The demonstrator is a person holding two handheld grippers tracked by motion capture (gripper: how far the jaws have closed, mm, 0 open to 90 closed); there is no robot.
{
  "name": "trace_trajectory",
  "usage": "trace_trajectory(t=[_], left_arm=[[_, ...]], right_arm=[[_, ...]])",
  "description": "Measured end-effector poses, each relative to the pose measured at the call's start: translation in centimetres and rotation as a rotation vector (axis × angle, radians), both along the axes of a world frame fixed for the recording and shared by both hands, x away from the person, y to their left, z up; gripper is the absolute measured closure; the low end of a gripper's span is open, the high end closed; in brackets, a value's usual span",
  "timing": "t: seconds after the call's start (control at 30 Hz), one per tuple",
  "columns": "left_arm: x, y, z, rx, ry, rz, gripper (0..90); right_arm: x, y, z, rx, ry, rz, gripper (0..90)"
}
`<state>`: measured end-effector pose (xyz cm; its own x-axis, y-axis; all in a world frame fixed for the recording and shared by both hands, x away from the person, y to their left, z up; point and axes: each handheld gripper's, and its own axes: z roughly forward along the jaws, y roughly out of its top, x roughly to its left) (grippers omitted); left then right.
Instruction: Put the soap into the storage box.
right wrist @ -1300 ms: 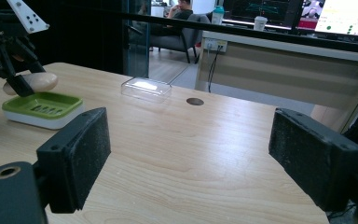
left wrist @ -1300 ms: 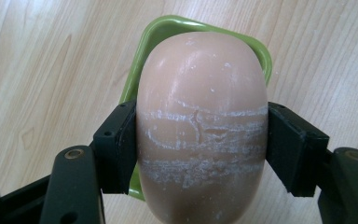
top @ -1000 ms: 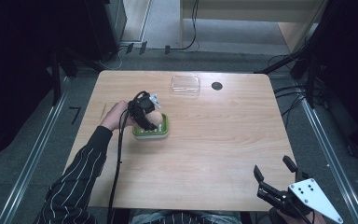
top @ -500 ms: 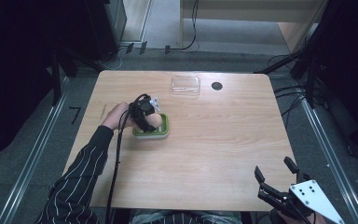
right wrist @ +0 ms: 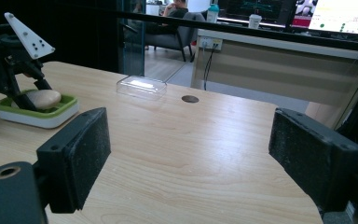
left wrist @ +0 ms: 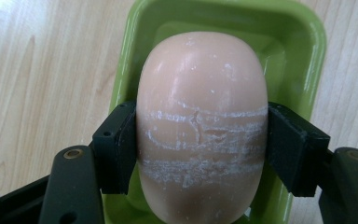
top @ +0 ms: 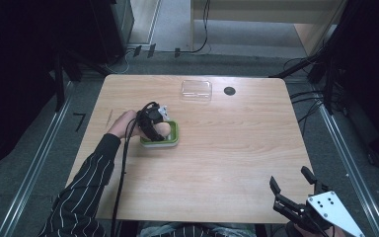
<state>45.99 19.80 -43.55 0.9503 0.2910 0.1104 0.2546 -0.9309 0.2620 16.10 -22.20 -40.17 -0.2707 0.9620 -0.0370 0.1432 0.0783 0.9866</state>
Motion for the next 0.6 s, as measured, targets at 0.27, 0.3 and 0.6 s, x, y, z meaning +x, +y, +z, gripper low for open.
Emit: trace_trajectory(t=[0.27,0.3,0.6], left_arm=[[0.0,0.0,0.7,-0.028,-0.015,0.025,25.3],[-0.1,0.1,1.0,-0.029,-0.023,0.043,22.8],[-0.6,0.3,2.6,-0.016,-0.052,0.156,8.8]], right_arm=[[-0.2,0.0,0.1,0.002,-0.002,-0.007,13.2],[-0.2,0.1,0.1,-0.001,-0.002,-0.004,13.3],[-0.2,0.1,0.1,-0.002,-0.004,-0.002,13.3]])
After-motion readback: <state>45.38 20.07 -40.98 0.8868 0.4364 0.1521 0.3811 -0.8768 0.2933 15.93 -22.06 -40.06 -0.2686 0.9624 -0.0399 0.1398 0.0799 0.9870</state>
